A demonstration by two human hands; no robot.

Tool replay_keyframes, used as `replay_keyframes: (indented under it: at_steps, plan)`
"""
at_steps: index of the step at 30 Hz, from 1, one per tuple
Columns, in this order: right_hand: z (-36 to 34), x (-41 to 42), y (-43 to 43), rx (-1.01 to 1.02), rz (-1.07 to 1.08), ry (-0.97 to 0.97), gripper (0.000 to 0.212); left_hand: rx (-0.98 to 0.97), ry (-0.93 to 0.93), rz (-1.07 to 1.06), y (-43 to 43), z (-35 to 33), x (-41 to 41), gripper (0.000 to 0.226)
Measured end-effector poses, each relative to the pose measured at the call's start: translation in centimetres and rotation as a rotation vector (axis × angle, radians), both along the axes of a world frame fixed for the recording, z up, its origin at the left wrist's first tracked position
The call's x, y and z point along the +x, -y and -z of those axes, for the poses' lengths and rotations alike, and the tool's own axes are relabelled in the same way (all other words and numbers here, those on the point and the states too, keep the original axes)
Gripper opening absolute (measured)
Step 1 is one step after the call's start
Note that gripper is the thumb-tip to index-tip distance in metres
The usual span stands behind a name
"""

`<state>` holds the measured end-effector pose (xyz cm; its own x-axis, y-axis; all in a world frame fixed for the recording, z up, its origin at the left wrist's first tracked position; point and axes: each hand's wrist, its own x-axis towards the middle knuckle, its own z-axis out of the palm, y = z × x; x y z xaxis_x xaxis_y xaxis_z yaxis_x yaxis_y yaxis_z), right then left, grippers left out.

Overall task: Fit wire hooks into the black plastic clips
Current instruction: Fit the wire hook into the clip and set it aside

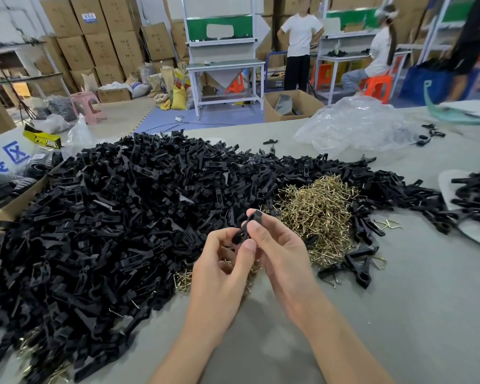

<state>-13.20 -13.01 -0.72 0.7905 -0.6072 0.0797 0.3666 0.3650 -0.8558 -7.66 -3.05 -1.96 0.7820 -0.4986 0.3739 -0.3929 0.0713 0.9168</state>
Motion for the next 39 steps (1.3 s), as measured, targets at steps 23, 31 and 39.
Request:
replay_keyframes:
  at_steps: [23, 31, 39]
  plan:
    - [-1.4, -20.9, 13.3, 0.150, 0.821, -0.001, 0.021, 0.283, -0.185, 0.616, 29.4, -10.3, -18.4, 0.087]
    - [-0.7, -17.1, 9.8, -0.032, 0.672, -0.082, 0.025, 0.266, 0.185, 0.365, 16.6, -2.5, -11.6, 0.041]
    - [1.3, -7.5, 1.0, -0.472, 0.353, -0.262, 0.040, 0.478, 0.738, -0.244, -0.8, 2.3, -1.1, 0.028]
